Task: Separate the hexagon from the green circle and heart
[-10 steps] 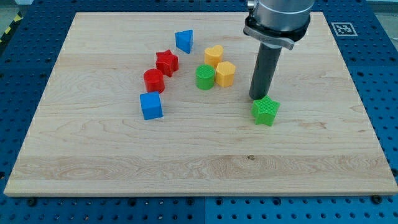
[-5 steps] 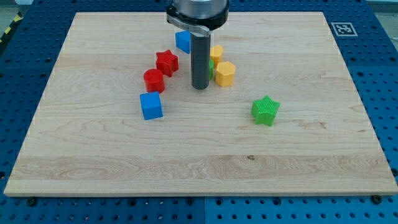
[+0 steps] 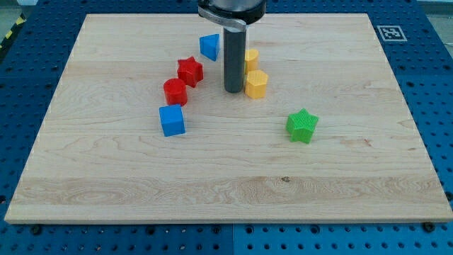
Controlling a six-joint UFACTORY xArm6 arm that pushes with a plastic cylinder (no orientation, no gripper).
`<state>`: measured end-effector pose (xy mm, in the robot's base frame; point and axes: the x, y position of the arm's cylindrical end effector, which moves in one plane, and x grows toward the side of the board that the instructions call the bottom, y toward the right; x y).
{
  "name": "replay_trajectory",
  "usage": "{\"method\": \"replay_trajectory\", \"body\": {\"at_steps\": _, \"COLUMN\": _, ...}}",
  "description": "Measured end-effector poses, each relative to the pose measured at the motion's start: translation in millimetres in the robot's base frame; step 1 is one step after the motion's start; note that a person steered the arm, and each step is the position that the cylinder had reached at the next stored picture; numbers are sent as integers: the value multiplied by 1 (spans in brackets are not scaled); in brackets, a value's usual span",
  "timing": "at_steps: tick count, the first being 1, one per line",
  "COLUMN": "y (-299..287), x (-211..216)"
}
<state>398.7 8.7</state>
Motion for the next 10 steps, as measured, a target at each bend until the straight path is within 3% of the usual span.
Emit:
{"method": "replay_trajectory", "body": {"at_steps": 6, "y": 42, "x": -12}}
{"method": "replay_trajectory", "body": {"at_steps": 8, "y": 55, "x": -33}}
{"method": "replay_trajectory", "body": {"at_steps": 9, "y": 95, "x": -34}}
{"method": "replay_trajectory", "body": {"at_steps": 10, "y": 110, "x": -74}}
